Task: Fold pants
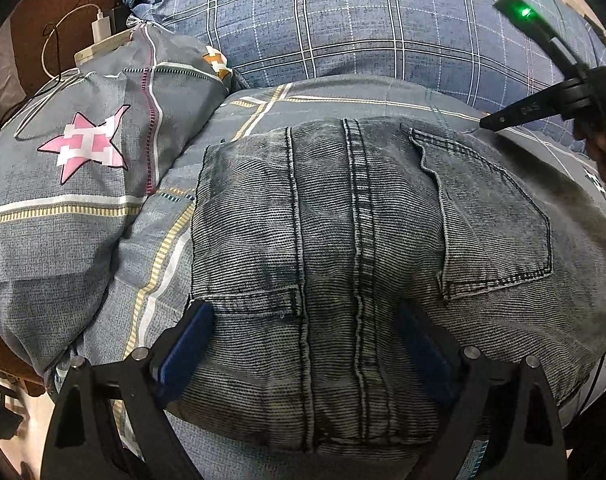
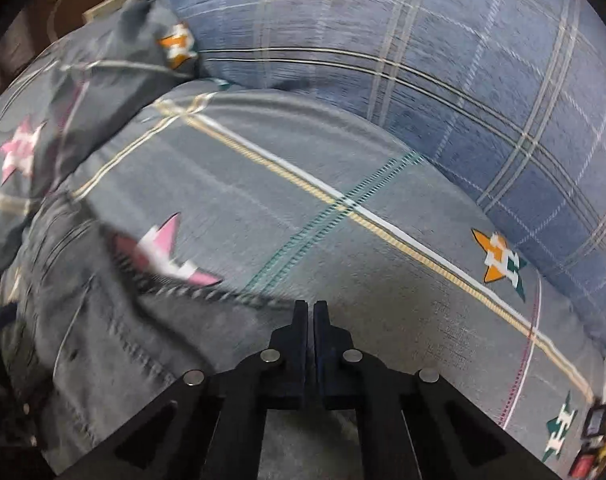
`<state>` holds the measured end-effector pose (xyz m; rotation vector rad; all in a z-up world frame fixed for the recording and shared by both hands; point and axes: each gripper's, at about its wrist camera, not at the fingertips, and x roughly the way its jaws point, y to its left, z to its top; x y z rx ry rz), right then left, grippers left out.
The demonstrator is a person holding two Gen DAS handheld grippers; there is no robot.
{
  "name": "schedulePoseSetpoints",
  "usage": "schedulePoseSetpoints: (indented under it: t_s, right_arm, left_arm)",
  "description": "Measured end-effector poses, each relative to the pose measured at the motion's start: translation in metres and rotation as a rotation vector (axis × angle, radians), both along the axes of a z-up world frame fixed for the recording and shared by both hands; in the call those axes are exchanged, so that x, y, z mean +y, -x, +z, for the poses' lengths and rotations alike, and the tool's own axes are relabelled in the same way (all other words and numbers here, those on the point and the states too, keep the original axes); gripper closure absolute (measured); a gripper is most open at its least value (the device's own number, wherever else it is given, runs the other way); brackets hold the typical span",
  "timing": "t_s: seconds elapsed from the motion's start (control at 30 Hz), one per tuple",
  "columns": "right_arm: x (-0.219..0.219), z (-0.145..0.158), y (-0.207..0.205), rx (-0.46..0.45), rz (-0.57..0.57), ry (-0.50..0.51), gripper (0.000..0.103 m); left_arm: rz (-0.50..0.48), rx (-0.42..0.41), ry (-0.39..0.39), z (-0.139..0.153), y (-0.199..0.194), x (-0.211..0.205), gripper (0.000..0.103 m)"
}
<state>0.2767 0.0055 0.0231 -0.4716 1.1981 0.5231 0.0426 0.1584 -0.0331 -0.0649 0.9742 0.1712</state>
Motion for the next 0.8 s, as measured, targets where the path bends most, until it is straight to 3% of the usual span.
schedulePoseSetpoints:
  t_s: [0.13,0.23,0.27,0.3,0.33,0.37,0.43,0.47,0.53,0.57,0.6,0.67,0.8]
  right_arm:
    - [-0.012,-0.005,-0.009,0.022,-0.084,-0.060,0.099]
    - [-0.028,0.022,0.001,-0.001,-0.119,-0.152,0.093]
    - [-0.031,0.031,0.005,0.006,-0.104,-0.165,0.075]
    - [-0.033,0.036,0.008,0.018,-0.095,-0.171,0.034]
    - [-0.034,0.038,0.010,0.030,-0.088,-0.180,0.016]
    - [-0.036,0.041,0.012,0.020,-0.082,-0.197,0.006]
    - [-0.032,0.039,0.011,0.022,-0.066,-0.217,0.006]
    - [-0.030,0.034,0.007,0.054,-0.070,-0.223,0.008]
    - [-0.023,0.019,0.001,0.116,-0.062,-0.230,0.020]
    - [-0.016,0.008,0.000,0.163,-0.037,-0.202,0.043]
    - [-0.011,-0.003,0.001,0.206,-0.018,-0.178,0.079]
    - [0.000,-0.016,0.006,0.240,0.036,-0.128,0.084]
    - [0.016,-0.008,0.007,0.137,0.078,-0.047,0.098]
  left_arm:
    - [0.006,0.015,0.016,0.005,0.001,0.002,0.009]
    - [0.033,-0.003,0.014,0.019,0.006,0.003,0.009]
    - [0.038,-0.021,0.016,0.024,0.009,0.002,0.009]
    - [0.045,-0.067,0.020,0.036,0.013,0.001,0.009]
    - [0.047,-0.097,0.021,0.043,0.014,0.001,0.009]
    - [0.049,-0.132,0.016,0.051,0.016,-0.001,0.009]
    - [0.058,-0.152,-0.020,0.055,0.014,-0.002,0.009]
    - [0.063,-0.116,-0.036,0.049,0.008,-0.002,0.009]
    - [0.073,0.035,-0.035,0.018,-0.005,0.002,0.009]
    - [0.072,0.081,-0.029,0.007,-0.008,0.003,0.008]
    - [0.076,0.069,-0.004,0.001,-0.006,0.006,0.008]
    - [0.075,0.046,0.024,0.001,-0.003,0.011,0.008]
    - [0.068,0.030,0.013,-0.002,-0.005,0.011,0.007]
